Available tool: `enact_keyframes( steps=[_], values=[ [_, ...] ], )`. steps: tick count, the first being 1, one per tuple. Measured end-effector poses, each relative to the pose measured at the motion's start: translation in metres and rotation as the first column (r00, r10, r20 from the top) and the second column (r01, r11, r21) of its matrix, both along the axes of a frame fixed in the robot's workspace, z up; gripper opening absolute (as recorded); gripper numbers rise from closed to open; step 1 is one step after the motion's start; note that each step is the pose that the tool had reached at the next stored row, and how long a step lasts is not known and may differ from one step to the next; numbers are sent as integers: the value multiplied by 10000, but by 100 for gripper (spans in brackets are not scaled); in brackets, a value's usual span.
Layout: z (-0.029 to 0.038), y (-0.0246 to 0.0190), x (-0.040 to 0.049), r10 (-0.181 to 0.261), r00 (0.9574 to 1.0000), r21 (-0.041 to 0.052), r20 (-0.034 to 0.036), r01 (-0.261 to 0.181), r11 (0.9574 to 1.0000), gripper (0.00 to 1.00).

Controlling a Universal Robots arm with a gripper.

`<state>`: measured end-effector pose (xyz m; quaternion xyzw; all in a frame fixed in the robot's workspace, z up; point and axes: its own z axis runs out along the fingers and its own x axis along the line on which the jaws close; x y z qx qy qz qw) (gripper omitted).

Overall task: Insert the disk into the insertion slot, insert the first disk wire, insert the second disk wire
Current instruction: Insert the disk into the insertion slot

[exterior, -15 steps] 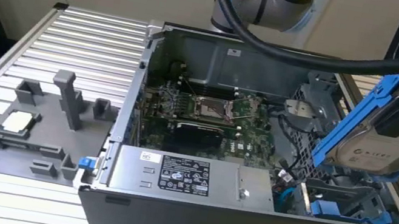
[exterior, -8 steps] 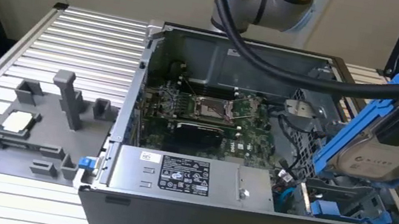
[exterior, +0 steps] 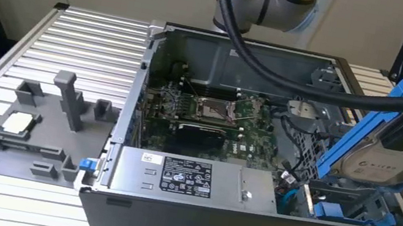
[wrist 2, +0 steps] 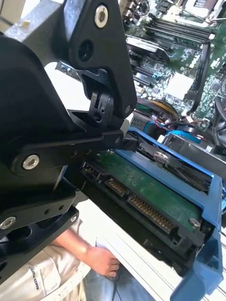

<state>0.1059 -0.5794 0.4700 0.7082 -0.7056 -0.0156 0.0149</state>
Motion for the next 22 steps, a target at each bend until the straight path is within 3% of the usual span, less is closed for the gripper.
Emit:
enact_keyframes(
  steps=[19,22],
  values=[
    [-222,-3,91,97,10000,2,1,-97,10000,33],
    [-252,-3,96,190,9998,2,53,-190,9998,33]
  ],
)
